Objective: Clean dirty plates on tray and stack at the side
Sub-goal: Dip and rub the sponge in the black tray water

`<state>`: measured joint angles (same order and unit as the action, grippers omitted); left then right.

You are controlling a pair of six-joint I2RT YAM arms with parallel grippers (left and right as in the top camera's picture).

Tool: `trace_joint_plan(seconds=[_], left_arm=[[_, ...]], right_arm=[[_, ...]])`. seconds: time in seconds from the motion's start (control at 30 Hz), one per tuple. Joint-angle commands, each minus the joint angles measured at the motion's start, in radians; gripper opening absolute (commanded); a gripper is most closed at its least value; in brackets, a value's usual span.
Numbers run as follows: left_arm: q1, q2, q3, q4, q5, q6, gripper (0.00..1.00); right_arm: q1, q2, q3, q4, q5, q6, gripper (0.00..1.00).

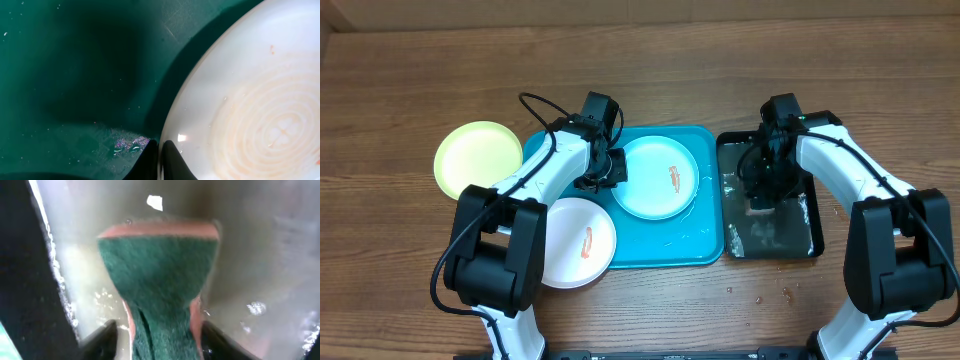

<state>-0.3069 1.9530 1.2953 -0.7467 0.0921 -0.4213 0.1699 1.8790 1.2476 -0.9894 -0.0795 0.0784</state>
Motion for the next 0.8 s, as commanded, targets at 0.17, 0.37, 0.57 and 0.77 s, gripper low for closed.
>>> trace_joint_plan(seconds=[0.17, 0.37, 0.57, 0.77], left_arm=[[0.005, 0.0, -0.016, -0.003, -0.022, -0.02, 0.06], [0.005, 0.0, -0.016, -0.003, -0.025, -0.019, 0.06], [0.005, 0.0, -0.016, -0.004, -0.025, -0.019, 0.06], [0.005, 0.0, -0.016, -0.003, -0.025, -0.019, 0.06]], right_arm=[[-0.003, -0.005, -0.029, 0.039, -0.002, 0.004, 0.18], [-0.005, -0.005, -0.007, 0.035, 0.0, 0.005, 0.61], [0.003, -0.005, -0.053, 0.048, -0.004, 0.009, 0.26], [-0.008, -0.005, -0.033, 0.022, 0.001, 0.011, 0.57]])
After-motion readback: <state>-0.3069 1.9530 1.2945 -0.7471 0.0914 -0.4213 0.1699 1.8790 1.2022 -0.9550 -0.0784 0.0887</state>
